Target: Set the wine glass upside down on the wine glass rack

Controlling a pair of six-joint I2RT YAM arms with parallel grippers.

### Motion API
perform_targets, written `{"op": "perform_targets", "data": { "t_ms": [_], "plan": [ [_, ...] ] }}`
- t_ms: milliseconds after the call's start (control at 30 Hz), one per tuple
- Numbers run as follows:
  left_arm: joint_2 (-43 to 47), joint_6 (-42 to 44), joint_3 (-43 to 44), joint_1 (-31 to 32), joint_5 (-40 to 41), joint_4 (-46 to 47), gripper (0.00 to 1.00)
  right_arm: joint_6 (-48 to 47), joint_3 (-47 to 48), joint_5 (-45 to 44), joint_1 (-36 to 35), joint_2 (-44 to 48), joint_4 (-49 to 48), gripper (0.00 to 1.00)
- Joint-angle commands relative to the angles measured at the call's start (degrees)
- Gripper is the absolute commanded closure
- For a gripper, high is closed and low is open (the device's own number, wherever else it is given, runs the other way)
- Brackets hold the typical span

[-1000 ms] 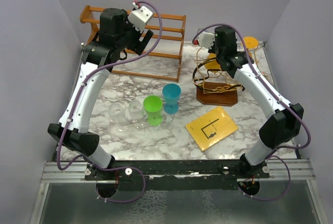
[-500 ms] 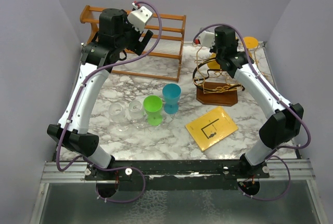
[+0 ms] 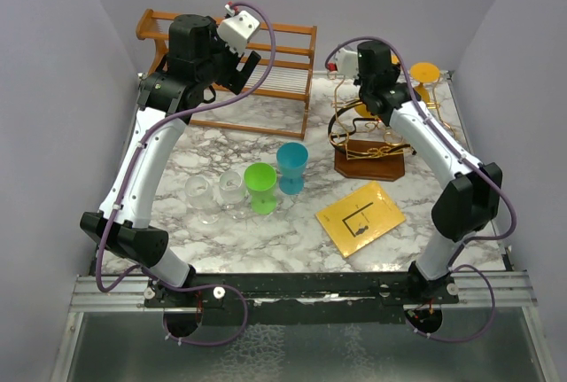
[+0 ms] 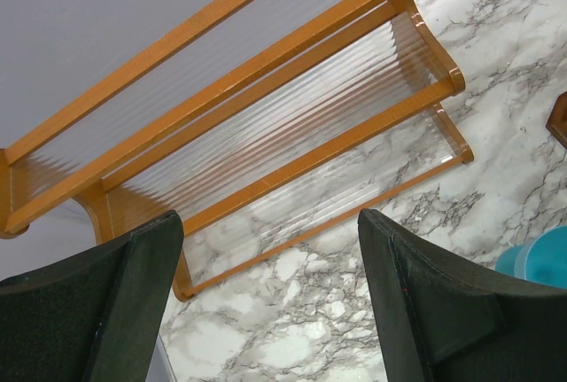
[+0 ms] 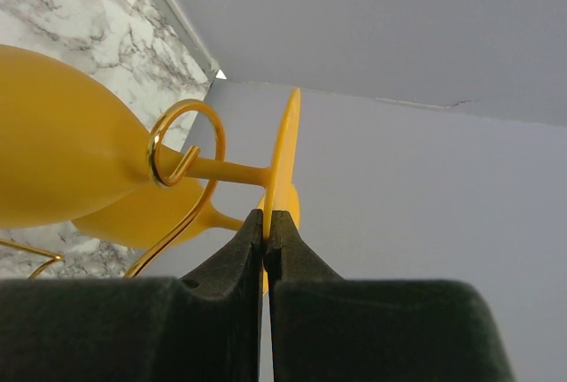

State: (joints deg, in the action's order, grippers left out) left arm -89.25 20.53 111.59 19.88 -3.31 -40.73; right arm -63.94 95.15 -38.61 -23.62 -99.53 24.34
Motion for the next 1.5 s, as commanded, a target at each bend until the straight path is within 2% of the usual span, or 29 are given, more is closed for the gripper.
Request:
{"op": "perform_targets", "data": {
  "t_ms": [0, 233, 467, 1467],
  "plan": [
    [0.6, 0.5, 1.0, -0.3, 0.6, 1.3, 0.17, -1.9, 3.8, -3.0, 0.2, -2.0, -4.1, 0.98],
    [0.3, 0.6, 1.3, -0.2, 0.5, 1.0, 0.17, -2.7, 6.8, -2.8, 0.2, -4.7, -4.4, 0.98],
    [0.1, 0.8, 1.4, -0.2, 0.6, 0.9, 0.17, -0.7, 9.6, -0.6, 0.1, -6.2, -0.6, 0.96],
    [1.3, 0.8, 0.1, -0.2, 0.2, 1.2, 0.17, 3.8, 4.6, -0.9, -3.0, -4.5, 2.7, 0.86]
  ]
}}
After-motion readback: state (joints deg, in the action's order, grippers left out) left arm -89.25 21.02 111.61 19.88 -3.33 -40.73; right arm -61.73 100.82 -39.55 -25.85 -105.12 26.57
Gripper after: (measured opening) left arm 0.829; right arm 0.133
